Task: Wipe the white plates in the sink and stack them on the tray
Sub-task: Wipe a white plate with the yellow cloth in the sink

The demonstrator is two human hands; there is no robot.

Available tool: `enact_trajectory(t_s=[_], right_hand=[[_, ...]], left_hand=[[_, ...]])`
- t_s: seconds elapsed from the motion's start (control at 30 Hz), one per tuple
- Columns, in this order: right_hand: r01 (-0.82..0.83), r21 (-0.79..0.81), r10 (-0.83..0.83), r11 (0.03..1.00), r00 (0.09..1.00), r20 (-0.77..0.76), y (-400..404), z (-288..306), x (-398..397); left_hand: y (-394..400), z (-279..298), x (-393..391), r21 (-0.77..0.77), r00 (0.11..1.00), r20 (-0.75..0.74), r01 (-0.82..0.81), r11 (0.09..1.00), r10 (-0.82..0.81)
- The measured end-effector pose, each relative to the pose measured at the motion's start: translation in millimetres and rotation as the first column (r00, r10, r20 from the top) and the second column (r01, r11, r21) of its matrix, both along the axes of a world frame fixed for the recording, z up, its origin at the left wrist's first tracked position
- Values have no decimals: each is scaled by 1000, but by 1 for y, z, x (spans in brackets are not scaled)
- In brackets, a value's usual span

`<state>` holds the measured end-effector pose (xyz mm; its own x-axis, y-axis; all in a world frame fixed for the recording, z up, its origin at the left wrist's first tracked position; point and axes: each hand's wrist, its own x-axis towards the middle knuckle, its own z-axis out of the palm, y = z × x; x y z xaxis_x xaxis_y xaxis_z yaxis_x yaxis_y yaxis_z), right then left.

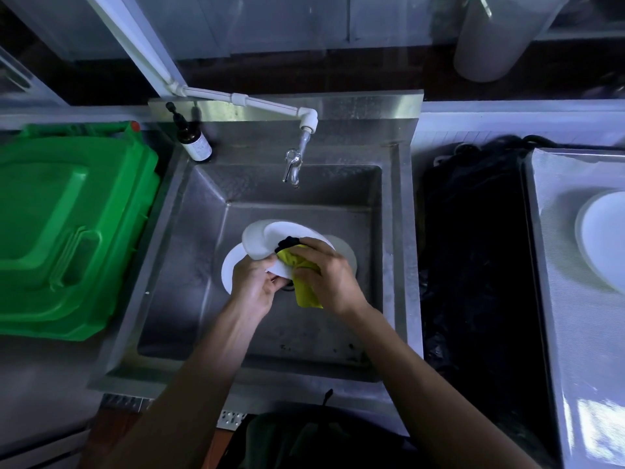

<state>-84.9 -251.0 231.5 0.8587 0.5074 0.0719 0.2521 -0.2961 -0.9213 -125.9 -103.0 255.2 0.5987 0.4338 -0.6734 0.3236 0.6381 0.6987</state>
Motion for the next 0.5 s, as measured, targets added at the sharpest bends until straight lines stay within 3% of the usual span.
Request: enact_trajectory(t_s=[0.17, 0.27, 0.5], right_hand=[[-23, -17, 25, 1000, 994, 111, 11, 4, -4], [3, -176, 37, 984, 974, 223, 15, 1, -10], [56, -198, -10, 979, 974, 227, 5, 7, -16]], left_hand=[[1, 1, -3, 16, 999, 43, 20, 1000, -21], [3, 2, -2, -27, 996, 92, -2, 1000, 4], [5, 7, -4, -35, 981, 194, 34, 999, -27]])
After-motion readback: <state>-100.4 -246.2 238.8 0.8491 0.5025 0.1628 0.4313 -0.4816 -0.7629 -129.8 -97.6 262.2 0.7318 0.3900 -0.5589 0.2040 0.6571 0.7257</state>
